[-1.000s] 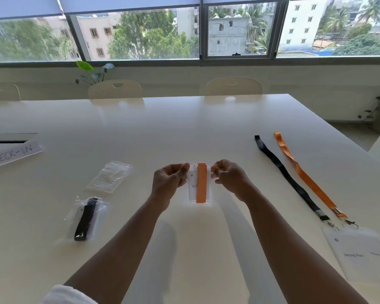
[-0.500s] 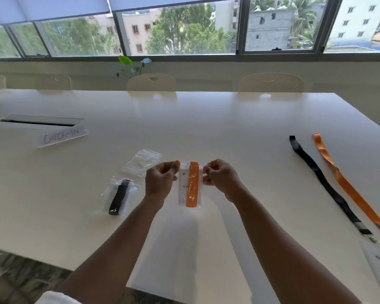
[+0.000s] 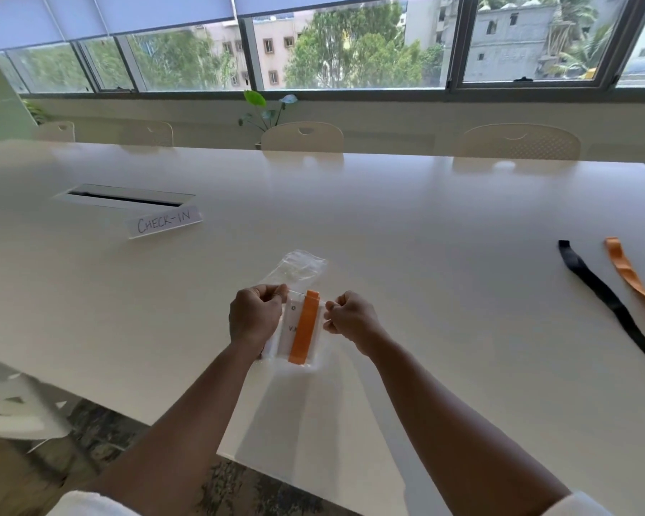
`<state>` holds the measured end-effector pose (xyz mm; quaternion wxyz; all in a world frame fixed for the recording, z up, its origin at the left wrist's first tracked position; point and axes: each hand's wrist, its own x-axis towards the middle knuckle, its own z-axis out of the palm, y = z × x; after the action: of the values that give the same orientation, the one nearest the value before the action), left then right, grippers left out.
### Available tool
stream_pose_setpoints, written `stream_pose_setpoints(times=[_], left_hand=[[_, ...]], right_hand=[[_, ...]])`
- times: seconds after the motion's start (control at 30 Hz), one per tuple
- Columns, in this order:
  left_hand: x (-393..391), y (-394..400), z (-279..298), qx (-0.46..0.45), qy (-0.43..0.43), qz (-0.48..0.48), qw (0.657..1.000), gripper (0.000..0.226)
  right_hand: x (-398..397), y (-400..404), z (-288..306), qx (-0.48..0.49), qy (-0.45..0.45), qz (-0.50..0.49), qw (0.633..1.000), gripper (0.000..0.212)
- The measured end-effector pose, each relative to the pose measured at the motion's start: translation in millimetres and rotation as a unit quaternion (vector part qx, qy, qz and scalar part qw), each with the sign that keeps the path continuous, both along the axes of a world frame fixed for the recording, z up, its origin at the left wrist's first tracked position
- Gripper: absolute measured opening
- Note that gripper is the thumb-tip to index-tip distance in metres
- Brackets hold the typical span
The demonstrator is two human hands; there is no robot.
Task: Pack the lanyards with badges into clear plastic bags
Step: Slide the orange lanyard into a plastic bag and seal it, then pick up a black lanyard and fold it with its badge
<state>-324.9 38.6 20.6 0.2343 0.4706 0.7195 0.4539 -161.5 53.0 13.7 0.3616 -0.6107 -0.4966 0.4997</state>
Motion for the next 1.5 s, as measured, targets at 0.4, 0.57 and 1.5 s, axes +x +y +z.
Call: stream_pose_setpoints(times=[0.4, 0.57, 1.5], left_hand=[[-24, 6, -12, -0.031, 0.127, -0.001, 0.991, 0.021], [-24, 8, -11, -0.035, 0.127, 0.018, 0.991, 0.012], [194, 8, -18, 0.063, 0.236, -0.312, 0.918, 0.034]], right_hand=[[-18, 2, -18, 0.053, -0.215, 0.039, 0.974, 0.01], [-21, 1, -27, 0.088, -0.275, 0.025, 0.957, 0.018], [173, -58, -15, 0.072, -0.372, -0.293, 0.878, 0.027]])
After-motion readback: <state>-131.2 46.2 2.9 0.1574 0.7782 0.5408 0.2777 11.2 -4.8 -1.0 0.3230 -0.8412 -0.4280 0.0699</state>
